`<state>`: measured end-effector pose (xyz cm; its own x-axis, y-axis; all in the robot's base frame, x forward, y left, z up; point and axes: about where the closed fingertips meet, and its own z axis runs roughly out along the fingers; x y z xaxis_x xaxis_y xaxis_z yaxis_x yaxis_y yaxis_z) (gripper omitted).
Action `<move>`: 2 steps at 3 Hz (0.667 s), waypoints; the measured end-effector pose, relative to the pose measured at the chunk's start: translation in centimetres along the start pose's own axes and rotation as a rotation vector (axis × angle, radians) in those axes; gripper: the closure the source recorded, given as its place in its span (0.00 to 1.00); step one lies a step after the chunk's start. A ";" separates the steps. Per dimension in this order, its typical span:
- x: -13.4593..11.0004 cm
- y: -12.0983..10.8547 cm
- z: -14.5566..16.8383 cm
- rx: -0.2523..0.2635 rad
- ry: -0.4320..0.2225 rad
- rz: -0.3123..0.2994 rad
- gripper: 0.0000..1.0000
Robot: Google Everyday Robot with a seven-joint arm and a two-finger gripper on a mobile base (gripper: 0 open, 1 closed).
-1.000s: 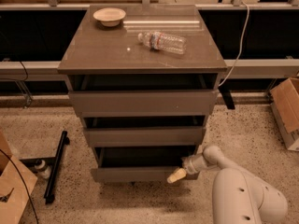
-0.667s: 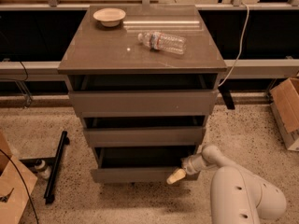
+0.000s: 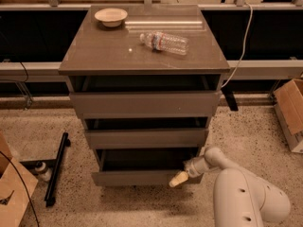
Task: Open bottom drawer
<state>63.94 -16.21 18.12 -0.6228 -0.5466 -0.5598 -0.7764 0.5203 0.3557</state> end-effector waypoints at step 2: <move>1.6 1.2 0.0 0.003 0.086 0.007 0.17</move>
Offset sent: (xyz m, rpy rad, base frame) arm -0.1297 -0.0287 -0.0055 -0.3513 0.2873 0.0859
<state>62.04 -16.45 17.69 -0.6346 -0.5972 -0.4906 -0.7716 0.5263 0.3573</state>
